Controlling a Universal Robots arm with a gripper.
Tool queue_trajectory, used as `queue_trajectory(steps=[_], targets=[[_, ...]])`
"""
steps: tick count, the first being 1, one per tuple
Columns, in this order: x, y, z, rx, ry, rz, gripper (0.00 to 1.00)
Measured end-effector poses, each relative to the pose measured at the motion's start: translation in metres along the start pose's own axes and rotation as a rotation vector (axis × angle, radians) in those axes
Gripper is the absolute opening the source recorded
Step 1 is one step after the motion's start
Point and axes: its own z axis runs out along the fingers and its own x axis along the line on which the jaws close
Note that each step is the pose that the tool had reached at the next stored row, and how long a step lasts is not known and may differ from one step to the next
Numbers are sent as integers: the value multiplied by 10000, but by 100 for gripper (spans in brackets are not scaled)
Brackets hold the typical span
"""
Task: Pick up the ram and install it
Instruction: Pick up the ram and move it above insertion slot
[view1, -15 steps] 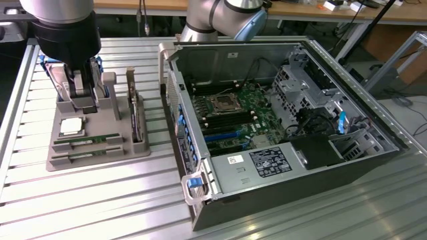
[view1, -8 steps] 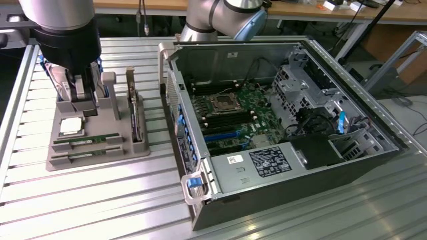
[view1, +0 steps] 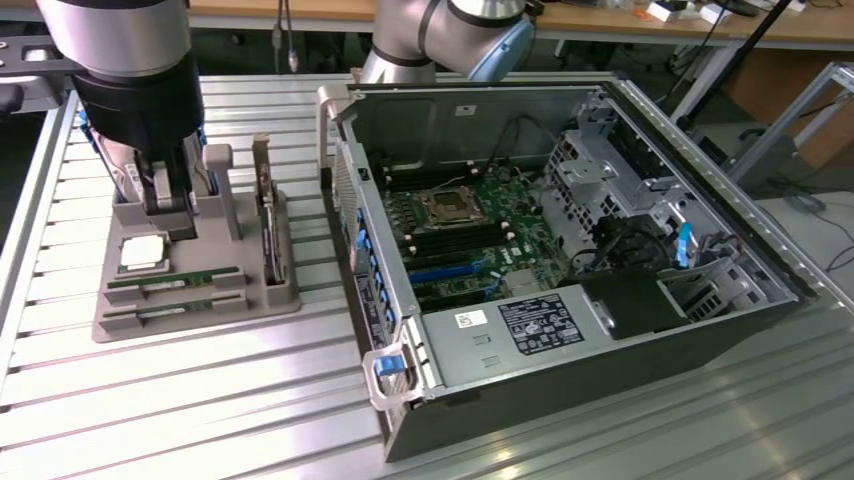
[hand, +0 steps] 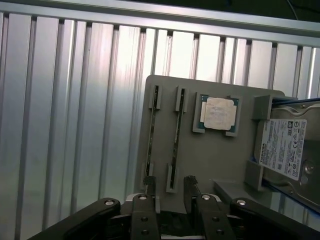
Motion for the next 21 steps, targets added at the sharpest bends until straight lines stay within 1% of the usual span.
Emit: queue_trajectory(steps=[1,3,21], targets=[[0,1,31,0,0,0,36],[1,3,58,0,0,0,36],[2,29,245,0,0,0,36]])
